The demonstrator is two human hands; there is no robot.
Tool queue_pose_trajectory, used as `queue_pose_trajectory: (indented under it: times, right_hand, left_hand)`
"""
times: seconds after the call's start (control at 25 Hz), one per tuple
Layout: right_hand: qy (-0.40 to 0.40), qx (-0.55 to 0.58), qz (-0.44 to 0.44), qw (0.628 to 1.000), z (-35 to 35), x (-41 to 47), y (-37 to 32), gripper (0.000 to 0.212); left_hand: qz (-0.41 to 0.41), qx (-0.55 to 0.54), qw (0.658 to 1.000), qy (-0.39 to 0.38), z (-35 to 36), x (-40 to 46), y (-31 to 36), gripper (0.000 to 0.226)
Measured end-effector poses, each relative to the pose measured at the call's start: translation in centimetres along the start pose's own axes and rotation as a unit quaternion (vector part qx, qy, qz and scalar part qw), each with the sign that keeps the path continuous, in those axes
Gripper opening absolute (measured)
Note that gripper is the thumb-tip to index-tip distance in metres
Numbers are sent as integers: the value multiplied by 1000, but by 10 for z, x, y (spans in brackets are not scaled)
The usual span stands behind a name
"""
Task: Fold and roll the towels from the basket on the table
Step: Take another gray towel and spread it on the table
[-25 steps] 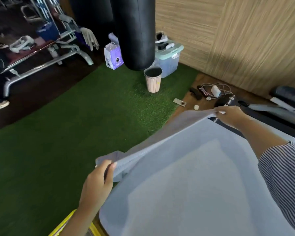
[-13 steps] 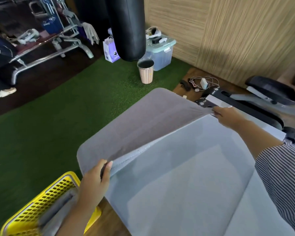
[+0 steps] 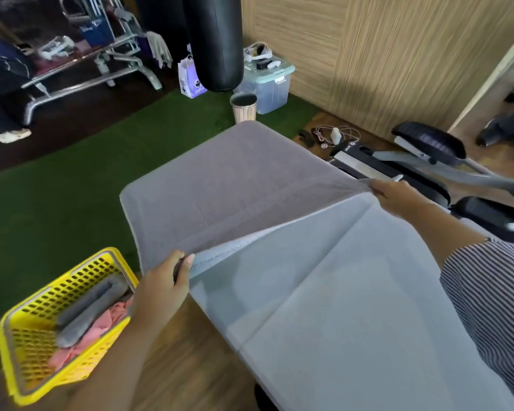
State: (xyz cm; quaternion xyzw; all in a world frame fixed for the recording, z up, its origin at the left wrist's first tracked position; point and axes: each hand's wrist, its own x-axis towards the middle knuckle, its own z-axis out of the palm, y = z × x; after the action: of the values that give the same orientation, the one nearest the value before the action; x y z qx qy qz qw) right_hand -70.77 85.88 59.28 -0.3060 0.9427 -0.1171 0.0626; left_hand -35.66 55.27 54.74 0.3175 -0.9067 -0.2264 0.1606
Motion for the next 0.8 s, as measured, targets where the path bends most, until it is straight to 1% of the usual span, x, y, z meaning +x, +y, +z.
queue_pose_trajectory:
  times: [0.12, 0.24, 0.36, 0.44, 0.56, 0.68, 0.8]
  right_hand:
    - [9, -9, -21, 1000, -8, -38, 22, 37]
    - [4, -35, -15, 999, -15, -64, 56, 34]
    - [-5, -56, -15, 998, -23, -83, 94, 30]
    - [1, -63, -22, 998, -30, -98, 127, 29]
    - [2, -75, -20, 997, -36, -121, 168, 29]
    - [-2, -80, -9, 997, -40, -144, 196, 28]
    - [1, -88, -6, 996, -38, -177, 219, 26]
  left_hand:
    - [-17, -11, 1000, 17, 0, -44, 27, 25]
    - [-26, -33, 999, 26, 9, -84, 58, 24]
    - [-13, -41, 999, 10, 23, -122, 88, 25]
    - [1, -49, 999, 2, 35, -148, 113, 30]
    - [-7, -49, 999, -17, 52, -176, 144, 36]
    - [-14, -34, 999, -16, 62, -196, 169, 34]
    - [-21, -43, 999, -14, 68, -221, 182, 34]
